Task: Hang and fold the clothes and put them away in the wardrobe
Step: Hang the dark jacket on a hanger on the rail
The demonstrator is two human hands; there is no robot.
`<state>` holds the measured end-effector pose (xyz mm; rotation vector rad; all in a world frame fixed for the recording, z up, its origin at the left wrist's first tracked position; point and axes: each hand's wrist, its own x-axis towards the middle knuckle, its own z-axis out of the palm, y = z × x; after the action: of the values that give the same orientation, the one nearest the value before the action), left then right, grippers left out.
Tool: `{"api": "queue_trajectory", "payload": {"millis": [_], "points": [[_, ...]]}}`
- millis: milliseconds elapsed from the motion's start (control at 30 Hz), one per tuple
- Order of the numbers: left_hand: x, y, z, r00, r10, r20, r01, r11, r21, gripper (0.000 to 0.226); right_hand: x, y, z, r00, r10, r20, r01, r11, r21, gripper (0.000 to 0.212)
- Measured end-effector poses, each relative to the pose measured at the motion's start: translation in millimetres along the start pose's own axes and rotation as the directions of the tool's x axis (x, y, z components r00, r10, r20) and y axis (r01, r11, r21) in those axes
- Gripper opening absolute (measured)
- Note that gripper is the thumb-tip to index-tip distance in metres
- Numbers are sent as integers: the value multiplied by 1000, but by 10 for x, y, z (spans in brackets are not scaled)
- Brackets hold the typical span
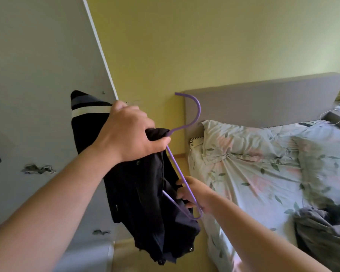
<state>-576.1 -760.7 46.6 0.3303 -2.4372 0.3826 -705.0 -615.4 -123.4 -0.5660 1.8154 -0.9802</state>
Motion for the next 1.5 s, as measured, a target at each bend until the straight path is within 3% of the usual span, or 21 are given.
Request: {"api": "queue_trajectory", "payload": {"millis": [167,267,367,433,533,667,733,767,833,867,900,933,967,1000,1033,1067,1167,1333,1400,1467,1500], "points": [[-89,-104,-204,994,-20,-109,23,999,22,52,107,343,313,969,213,123,-152,912,-381,85],[-115,-165,-283,980,-55,-193,63,997,37,46,122,535,546,967,249,62,-176,818,-548,109],[-167,-282,-324,973,-86,-212,100,994,54,47,207,530,658,987,161,13,-123,803,-584,50],[-231,-391,-342,975,-131,-179,147,986,81,49,249,392,608,996,93,11,-71,834,-548,26],[-369,-596,-373,967,-225,-116,240,961,134,52,265,25,404,999,0,-44,-25,824,-566,23],[-602,-898,-432,932,-363,9,358,922,150,62,86,-756,68,958,-284,-48,164,673,-721,26],[-737,-1003,-453,904,-424,49,411,897,164,70,-87,-1072,-80,879,-471,-69,403,813,-419,27],[-799,-1032,-462,886,-458,70,443,881,166,75,-159,-1195,-129,794,-582,-178,536,807,-248,30],[-907,-1064,-481,847,-524,91,513,849,126,85,-291,-1312,-131,547,-719,-429,768,635,-84,28],[-952,-1073,-496,829,-553,85,547,833,80,86,-300,-1304,-81,501,-697,-513,816,579,9,24],[-982,-1075,-521,811,-580,72,580,814,30,86,-241,-1231,-45,548,-631,-550,805,576,142,29],[-1003,-1068,-552,792,-608,58,610,793,-16,81,-165,-1137,0,699,-526,-484,700,640,316,48],[-1010,-1058,-586,770,-637,39,638,768,-64,75,-95,-1038,71,879,-384,-283,477,731,488,66],[-1009,-1049,-616,749,-662,21,659,742,-121,71,1,-939,137,968,-243,-67,238,798,554,72],[-1004,-1039,-642,732,-681,7,671,719,-181,68,60,-876,201,988,-149,52,97,835,542,66],[-990,-1031,-664,719,-695,-2,676,699,-232,67,154,-843,239,995,-95,42,62,872,486,57],[-958,-1010,-707,709,-705,9,681,682,-267,73,356,-876,213,977,-95,-189,150,940,307,35],[-1046,-1032,-724,713,-700,44,699,704,-125,77,277,-1174,-48,950,-240,-200,265,958,108,24],[-1093,-1079,-746,696,-718,33,716,689,-110,77,144,-1409,-265,941,-286,-180,335,865,373,31],[-1121,-1118,-757,681,-732,19,729,676,-105,76,74,-1537,-466,912,-389,-131,362,611,704,60],[-1122,-1122,-754,673,-740,12,736,668,-112,75,54,-1526,-480,888,-450,-100,384,603,699,71]]}}
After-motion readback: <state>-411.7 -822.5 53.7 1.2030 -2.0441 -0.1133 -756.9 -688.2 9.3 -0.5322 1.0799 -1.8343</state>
